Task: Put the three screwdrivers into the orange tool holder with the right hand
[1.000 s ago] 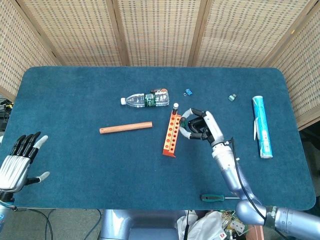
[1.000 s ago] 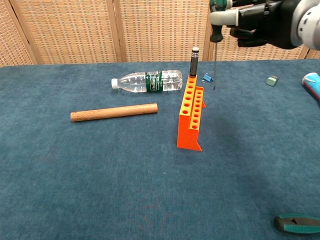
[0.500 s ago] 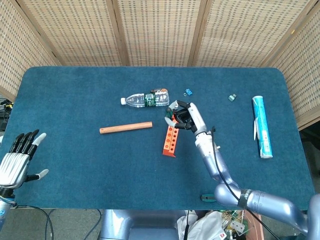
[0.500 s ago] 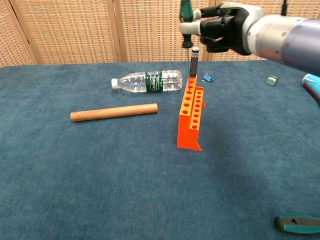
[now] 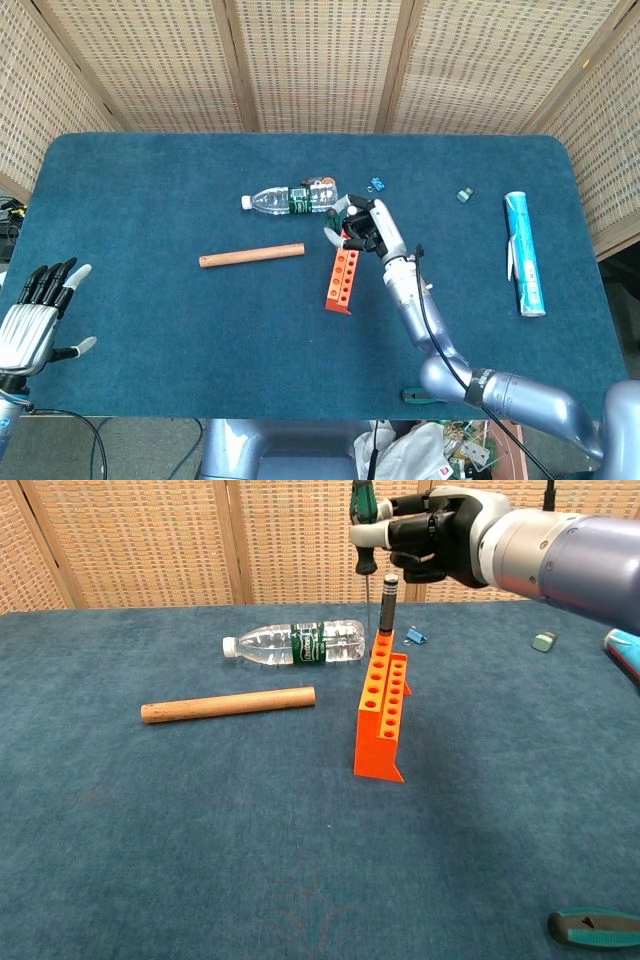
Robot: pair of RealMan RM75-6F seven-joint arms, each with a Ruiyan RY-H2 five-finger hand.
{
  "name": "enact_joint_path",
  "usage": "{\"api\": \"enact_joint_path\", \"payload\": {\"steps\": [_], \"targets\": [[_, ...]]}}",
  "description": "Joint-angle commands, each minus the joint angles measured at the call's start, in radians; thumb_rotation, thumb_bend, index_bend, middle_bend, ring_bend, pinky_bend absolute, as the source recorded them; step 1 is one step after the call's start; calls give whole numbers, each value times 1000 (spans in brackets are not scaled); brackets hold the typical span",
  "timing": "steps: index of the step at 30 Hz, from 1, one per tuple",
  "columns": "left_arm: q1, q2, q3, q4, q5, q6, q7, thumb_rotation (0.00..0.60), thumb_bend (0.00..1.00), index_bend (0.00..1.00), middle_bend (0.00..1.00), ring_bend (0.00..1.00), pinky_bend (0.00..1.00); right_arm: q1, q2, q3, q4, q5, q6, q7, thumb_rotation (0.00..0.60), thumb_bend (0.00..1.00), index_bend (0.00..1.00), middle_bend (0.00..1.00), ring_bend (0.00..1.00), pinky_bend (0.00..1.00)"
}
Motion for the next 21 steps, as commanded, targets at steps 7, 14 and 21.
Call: {"api": "enact_joint_path", "payload": {"steps": [7, 14, 21], "targets": [[1, -3, 4, -1, 4, 2, 8, 600, 0, 0, 0, 0, 0, -16, 19, -4, -10, -1, -6, 4, 600, 586, 648, 956, 864, 1000], [1, -4, 5, -2, 7, 5, 11, 600, 0, 0, 0, 0, 0, -24, 25, -7, -10, -5, -9, 11, 600, 585, 648, 956, 864, 1000], [2, -4, 5, -2, 7, 7, 13, 600, 0, 0, 0, 0, 0, -27, 23, -11, -3, -8, -10, 14, 600, 586, 650, 956, 864, 1000]]}}
